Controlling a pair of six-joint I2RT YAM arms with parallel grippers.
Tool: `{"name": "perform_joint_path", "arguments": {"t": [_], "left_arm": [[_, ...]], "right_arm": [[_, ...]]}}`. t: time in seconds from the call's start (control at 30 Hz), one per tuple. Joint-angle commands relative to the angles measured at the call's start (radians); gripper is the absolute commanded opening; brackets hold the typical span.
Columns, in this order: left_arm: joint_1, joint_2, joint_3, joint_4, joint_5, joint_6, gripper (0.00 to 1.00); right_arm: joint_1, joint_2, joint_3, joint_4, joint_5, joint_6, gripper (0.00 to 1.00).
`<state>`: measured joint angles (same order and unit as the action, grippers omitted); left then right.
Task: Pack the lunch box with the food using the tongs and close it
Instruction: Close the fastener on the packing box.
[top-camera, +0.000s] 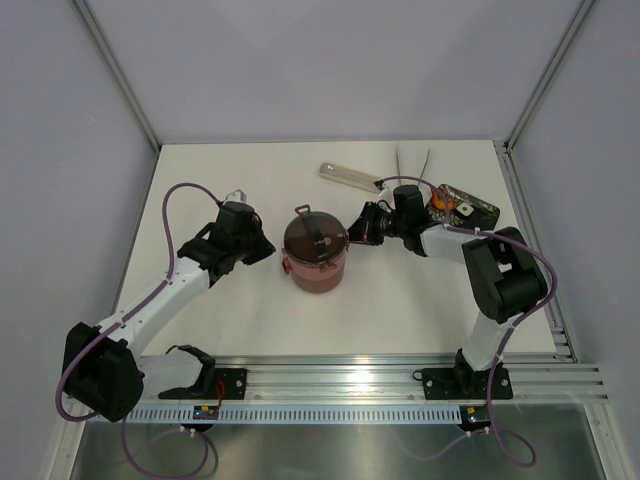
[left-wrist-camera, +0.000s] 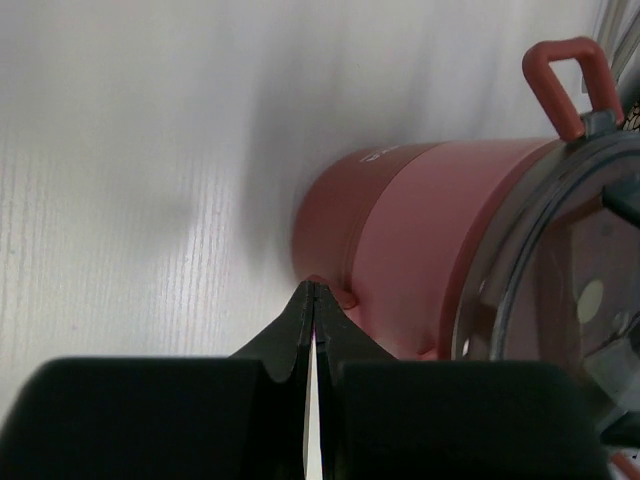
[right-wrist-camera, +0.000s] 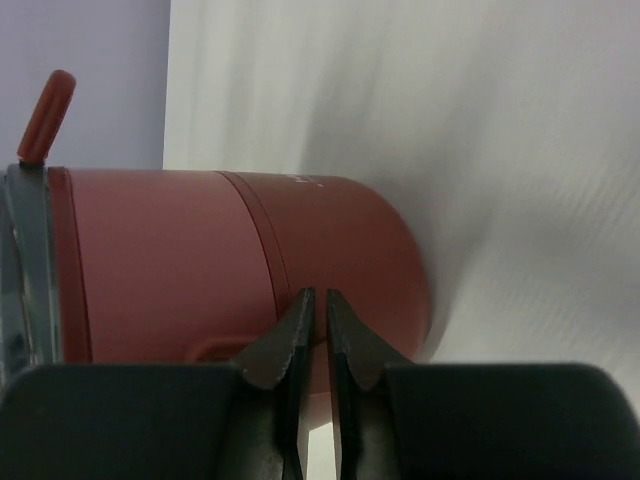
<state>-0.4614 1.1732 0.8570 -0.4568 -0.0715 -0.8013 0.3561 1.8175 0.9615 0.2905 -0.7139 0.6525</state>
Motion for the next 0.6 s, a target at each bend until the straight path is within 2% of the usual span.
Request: {"name": "perform_joint_path", "arguments": {"t": [0.0,0.17,0.2,0.23,0.33,0.57], "left_arm": [[0.004,0.019,-0.009,0.055,0.032,0.010,0.00],[0.004,0.040,0.002,0.055,0.033,0.010,0.00],[0.006,0.048,0.008,0.046,0.024,0.007,0.00],[0.006,0.046,0.008,0.046,0.024,0.008,0.00],[0.010,0.030,0.010,0.027,-0.004,0.007,0.00],[0.079,0.016,-0.009,-0.032,-0.059,-0.004,0.00]], "right_arm": [[0.088,-0.125,-0.041,0.049,0.008,0.009,0.16],[0.153,-0.216,-0.127,0.030,0.097,0.029,0.16],[0.155,-0.289,-0.171,-0.035,0.196,0.048,0.16],[0.155,-0.290,-0.172,-0.036,0.197,0.049,0.16],[0.155,-0.340,-0.199,-0.112,0.353,0.067,0.15],[0.159,-0.472,-0.237,-0.246,0.484,0.056,0.15]]}}
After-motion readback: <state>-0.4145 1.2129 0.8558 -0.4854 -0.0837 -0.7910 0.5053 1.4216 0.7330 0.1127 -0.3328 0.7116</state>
